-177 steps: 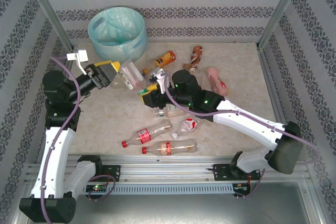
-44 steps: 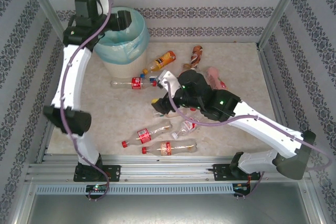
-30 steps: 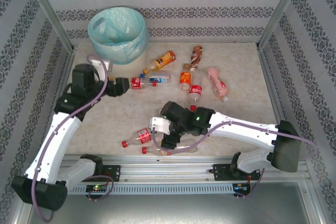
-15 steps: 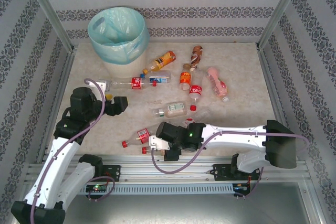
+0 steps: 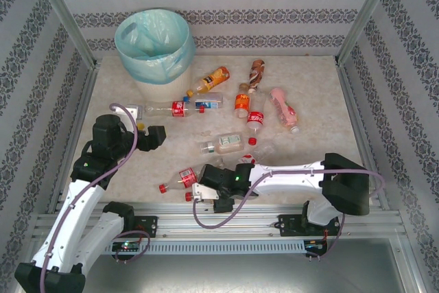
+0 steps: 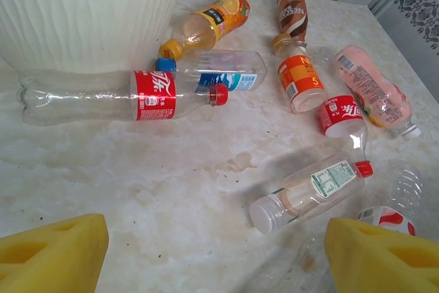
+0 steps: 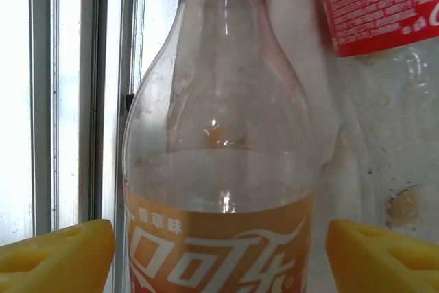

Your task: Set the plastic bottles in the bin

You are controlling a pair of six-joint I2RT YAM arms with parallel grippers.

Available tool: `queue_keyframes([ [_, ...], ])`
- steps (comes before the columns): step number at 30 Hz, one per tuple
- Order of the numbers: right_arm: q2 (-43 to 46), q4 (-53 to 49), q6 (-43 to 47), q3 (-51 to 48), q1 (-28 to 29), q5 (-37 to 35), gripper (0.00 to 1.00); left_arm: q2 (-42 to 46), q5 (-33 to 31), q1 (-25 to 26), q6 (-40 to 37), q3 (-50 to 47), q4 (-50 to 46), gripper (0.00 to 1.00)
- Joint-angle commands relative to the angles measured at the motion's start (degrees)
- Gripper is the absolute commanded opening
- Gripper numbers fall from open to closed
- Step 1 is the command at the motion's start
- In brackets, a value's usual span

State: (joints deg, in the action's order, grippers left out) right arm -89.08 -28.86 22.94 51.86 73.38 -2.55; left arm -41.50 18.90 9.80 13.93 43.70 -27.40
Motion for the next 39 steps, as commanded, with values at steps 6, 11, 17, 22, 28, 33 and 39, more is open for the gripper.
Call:
queue_keyframes([
  [6, -4.8, 0.0, 1.4, 1.9, 0.6, -0.4, 0.77, 0.6, -1.3, 0.6, -1.0, -0.2, 0.9, 0.83],
  [11, -4.3, -0.3, 1.5, 2.6, 0.5, -0.1, 0.65, 0.8, -1.8, 0.7, -1.1, -0.1, 0.9, 0.84],
  [17, 0.8, -1.6, 0.9, 1.7, 0.5, 0.8, 0.59, 0.9, -2.2, 0.6, -1.1, 0.3, 1.6, 0.84],
  [22, 6.7, -3.0, -0.7, 2.3, 0.5, 2.3, 0.57, 1.5, -2.0, 0.6, -1.1, 1.4, 2.8, 0.84],
  [28, 16.6, -1.0, -6.9, 2.7, -1.6, 8.2, 0.56, 3.7, 3.9, 0.7, -2.5, 4.1, 5.4, 0.87],
  [33, 26.0, 3.4, -13.7, 2.5, -7.5, 11.7, 0.53, 5.4, 16.1, 0.6, -1.5, 5.1, 13.3, 0.9],
  [39, 32.8, 9.7, -20.7, 3.7, -15.6, 17.0, 0.52, 2.4, 34.1, 0.6, 8.1, 5.4, 29.0, 0.89],
])
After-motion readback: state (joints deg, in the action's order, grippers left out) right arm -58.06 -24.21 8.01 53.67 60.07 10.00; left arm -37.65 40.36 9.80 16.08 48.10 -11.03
